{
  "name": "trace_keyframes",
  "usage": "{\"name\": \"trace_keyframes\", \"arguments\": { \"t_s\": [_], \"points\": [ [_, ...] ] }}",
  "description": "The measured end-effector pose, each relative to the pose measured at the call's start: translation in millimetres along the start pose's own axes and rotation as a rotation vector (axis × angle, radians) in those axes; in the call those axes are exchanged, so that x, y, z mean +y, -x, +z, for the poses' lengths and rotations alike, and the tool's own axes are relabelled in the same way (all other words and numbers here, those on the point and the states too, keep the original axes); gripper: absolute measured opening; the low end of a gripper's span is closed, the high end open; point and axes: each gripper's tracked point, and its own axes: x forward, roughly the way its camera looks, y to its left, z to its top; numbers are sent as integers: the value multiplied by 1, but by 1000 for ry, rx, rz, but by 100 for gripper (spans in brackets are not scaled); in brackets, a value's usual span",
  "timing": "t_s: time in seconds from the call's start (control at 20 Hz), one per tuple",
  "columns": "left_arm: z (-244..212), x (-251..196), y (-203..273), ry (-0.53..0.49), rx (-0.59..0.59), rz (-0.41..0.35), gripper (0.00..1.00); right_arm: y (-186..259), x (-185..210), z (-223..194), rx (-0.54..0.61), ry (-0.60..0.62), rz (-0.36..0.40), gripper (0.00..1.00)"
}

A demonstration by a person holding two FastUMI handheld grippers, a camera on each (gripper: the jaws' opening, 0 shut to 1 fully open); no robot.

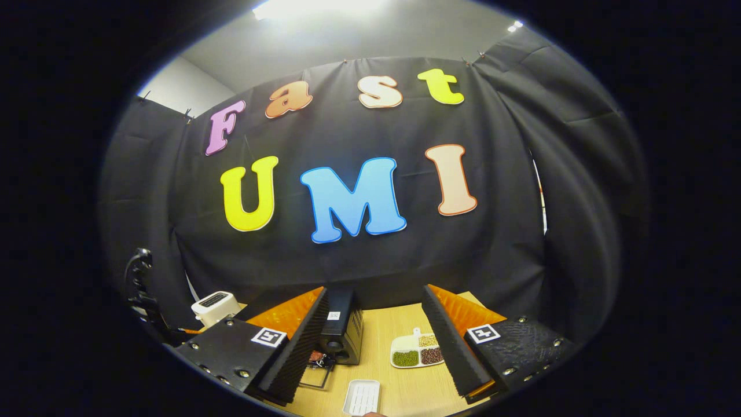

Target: Open the electric oven with the left hand, put the food in, and close the electric oven.

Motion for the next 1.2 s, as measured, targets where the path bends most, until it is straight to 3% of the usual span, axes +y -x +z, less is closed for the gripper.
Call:
{"name": "trace_keyframes", "arguments": {
  "t_s": [0.05, 0.15, 0.2, 0.35, 0.8, 0.85, 0.9, 1.2],
  "points": [
    [-17, 1, -6, -4, 42, -1, 97, 1, -2, -1, 2, 0, -1, 98],
    [-47, 2, -17, -12, 123, 1, 100, 0, -6, -5, 7, 1, -2, 98],
    [-63, 4, -21, -15, 163, 7, 92, 1, -8, -5, 9, 2, -4, 98],
    [-99, 4, -34, -13, 264, 9, 100, 0, -14, -15, 36, -5, -2, 98],
    [-159, 4, -80, -78, 476, -6, 100, 2, -40, -27, 73, -4, -49, 98],
    [-165, 2, -82, -76, 504, -9, 92, 2, -44, -26, 71, -2, -58, 98],
    [-171, 3, -85, -77, 522, -8, 97, 1, -47, -26, 70, 1, -64, 98],
    [-188, 6, -104, -57, 596, 5, 97, 3, -62, -39, 109, -9, -94, 98]
  ]
}}
